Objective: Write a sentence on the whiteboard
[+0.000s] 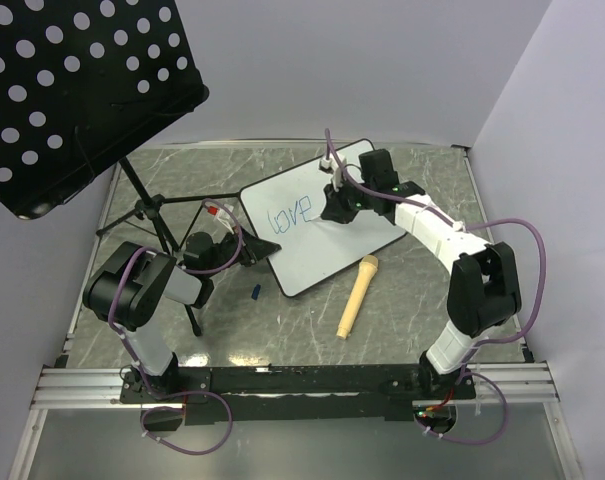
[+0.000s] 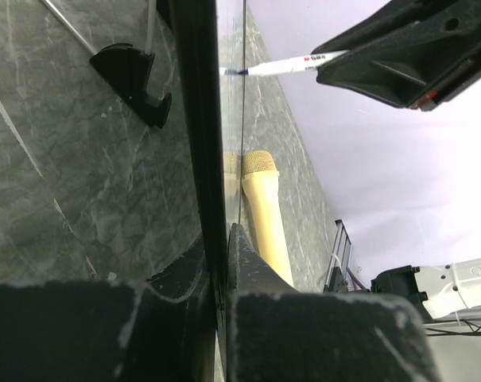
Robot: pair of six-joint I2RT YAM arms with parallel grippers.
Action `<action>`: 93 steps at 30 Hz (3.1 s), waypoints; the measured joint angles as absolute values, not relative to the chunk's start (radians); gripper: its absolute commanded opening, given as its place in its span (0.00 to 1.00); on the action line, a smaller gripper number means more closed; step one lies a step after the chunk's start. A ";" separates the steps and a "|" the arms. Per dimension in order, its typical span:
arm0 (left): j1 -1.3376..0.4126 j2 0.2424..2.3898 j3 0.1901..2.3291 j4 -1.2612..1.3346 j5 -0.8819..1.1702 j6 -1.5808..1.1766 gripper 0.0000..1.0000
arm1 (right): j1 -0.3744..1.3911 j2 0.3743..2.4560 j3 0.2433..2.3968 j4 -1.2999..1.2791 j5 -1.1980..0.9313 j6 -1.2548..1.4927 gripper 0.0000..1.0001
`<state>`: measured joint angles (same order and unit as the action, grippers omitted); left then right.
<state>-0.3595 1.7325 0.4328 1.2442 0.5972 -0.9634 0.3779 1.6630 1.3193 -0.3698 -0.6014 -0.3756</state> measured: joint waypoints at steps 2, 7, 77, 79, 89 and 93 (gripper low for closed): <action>-0.360 1.732 0.433 1.244 0.597 -0.963 0.01 | 0.364 1.663 1.319 -0.371 -0.595 -0.376 0.00; -0.360 1.732 0.433 1.244 0.598 -0.963 0.01 | 0.336 1.663 1.321 -0.372 -0.589 -0.376 0.00; -0.360 1.716 0.433 1.251 0.612 -0.926 0.01 | 0.235 1.664 1.419 -0.352 -0.701 -0.369 0.00; -0.360 1.716 0.433 1.251 0.612 -0.926 0.01 | 0.235 1.664 1.419 -0.352 -0.701 -0.370 0.00; -0.360 1.716 0.433 1.251 0.612 -0.926 0.01 | 0.227 1.664 1.419 -0.351 -0.702 -0.376 0.00; -0.360 1.716 0.433 1.251 0.612 -0.926 0.01 | 0.219 1.664 1.415 -0.346 -0.702 -0.376 0.00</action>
<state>-0.3599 1.7164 0.4328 1.2510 0.6125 -0.9257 0.2188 1.6642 1.4151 -0.3462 -0.7021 -0.3763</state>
